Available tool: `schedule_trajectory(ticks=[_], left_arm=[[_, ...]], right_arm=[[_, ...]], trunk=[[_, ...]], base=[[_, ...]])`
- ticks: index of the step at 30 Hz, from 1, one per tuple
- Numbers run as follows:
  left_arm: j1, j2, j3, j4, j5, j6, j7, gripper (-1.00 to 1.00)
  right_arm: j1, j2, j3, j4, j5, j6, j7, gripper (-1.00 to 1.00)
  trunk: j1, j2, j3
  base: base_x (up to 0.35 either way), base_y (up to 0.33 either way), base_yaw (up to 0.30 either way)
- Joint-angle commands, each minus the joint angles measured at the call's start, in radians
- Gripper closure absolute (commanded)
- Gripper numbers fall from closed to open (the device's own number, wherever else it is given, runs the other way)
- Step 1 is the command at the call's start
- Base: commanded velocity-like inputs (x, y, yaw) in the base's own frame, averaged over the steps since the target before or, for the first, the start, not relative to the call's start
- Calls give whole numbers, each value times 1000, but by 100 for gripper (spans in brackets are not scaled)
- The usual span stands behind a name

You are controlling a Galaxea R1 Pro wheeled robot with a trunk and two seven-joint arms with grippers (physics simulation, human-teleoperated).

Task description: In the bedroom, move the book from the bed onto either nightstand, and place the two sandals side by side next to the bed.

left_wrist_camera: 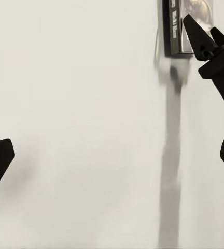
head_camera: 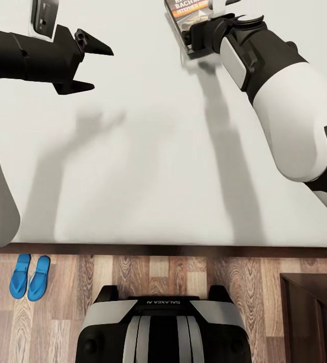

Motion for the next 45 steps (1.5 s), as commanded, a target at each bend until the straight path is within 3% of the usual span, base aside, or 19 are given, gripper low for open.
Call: schedule_trajectory(ticks=[1, 11, 17, 22, 37, 45], left_arm=[[-1, 0, 0, 0, 8, 4, 10, -100], [-1, 0, 0, 0, 8, 4, 10, -100], [-1, 1, 0, 0, 8, 4, 10, -100], [-1, 1, 0, -1, 8, 4, 10, -100], [-1, 1, -1, -2, 8, 5, 10, -100], [-1, 1, 0, -2, 8, 4, 9, -100]], right_arm=[[0, 0, 4, 42, 11, 6, 4, -100], [-16, -2, 4, 33, 7, 7, 5, -100], [-93, -2, 3, 31, 0, 29, 10, -100], [-115, -2, 3, 31, -3, 48, 34, -100], [-124, -1, 3, 31, -1, 62, 59, -100], [-117, 0, 7, 0, 5, 50, 17, -100]], trunk=[[0, 0, 0], [0, 0, 0], [0, 0, 0], [0, 0, 0], [0, 0, 0], [0, 0, 0]], base=[[-13, -1, 0], [-6, 0, 0], [8, 1, 0], [126, 42, 0], [186, 66, 0], [28, 9, 0]])
